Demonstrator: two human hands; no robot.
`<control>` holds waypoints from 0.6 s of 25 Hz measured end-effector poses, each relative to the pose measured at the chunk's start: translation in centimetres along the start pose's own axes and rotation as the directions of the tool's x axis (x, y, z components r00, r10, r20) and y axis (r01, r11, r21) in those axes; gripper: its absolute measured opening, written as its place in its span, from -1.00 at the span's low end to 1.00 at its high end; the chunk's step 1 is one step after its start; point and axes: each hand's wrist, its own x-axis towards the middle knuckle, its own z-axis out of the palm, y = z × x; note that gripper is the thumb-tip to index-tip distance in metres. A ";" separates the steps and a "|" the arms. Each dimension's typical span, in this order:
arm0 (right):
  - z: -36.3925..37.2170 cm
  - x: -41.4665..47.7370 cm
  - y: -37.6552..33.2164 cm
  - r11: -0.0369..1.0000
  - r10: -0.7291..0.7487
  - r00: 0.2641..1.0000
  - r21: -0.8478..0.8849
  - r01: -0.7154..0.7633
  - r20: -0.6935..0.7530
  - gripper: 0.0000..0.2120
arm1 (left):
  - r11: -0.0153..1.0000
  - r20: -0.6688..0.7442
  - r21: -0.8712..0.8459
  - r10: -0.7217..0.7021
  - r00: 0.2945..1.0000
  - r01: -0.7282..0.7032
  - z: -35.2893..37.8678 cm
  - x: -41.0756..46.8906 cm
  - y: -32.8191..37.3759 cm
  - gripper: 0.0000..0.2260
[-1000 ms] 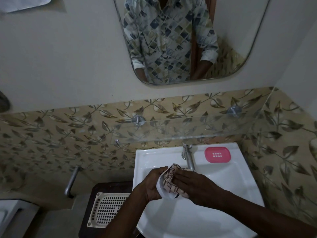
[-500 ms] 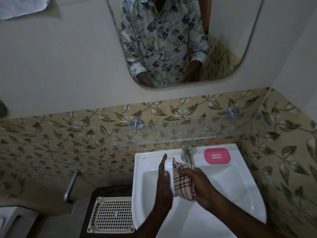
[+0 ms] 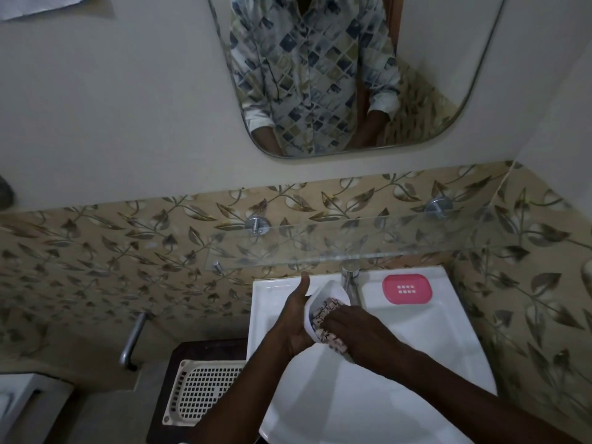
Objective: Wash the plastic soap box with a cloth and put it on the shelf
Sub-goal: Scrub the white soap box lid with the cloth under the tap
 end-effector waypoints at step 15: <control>-3.8 0.6 0.6 0.073 0.857 0.495 0.919 -0.388 0.142 -0.72 | 0.466 0.032 0.784 0.629 0.777 -0.410 -5.1 0.1 -1.5 -0.74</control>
